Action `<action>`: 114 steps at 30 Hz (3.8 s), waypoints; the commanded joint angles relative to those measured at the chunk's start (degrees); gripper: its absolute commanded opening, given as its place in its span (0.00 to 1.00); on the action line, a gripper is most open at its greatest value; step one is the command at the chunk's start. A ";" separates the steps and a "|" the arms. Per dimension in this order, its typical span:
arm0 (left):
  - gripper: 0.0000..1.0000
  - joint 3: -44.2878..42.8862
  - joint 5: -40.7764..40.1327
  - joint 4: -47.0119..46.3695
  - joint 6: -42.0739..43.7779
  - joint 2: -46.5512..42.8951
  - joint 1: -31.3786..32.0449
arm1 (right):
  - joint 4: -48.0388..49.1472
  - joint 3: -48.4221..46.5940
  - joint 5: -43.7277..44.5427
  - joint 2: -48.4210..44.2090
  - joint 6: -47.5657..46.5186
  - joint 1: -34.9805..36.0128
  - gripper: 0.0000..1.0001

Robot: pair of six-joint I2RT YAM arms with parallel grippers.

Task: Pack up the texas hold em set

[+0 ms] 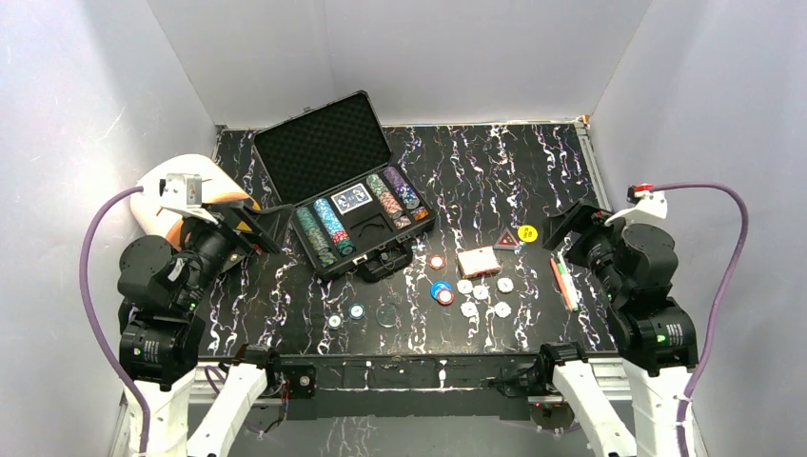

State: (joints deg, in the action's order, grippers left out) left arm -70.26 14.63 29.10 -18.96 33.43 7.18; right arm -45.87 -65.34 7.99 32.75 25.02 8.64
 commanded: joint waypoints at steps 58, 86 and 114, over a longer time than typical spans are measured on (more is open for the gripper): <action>0.98 24.22 20.24 -15.16 -8.74 10.22 1.61 | -3.21 2.53 12.65 65.77 67.57 18.21 0.94; 0.98 29.95 16.91 -16.85 -20.34 15.12 5.29 | 1.45 -0.94 0.01 59.86 60.50 18.11 0.48; 0.58 33.42 -5.76 -49.66 -33.13 36.53 33.23 | 18.64 -1.35 -19.11 52.94 69.47 30.40 0.47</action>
State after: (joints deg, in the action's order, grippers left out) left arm -36.34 10.92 -15.90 -51.83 69.67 39.97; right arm -30.41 -66.15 -9.32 88.09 92.51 38.54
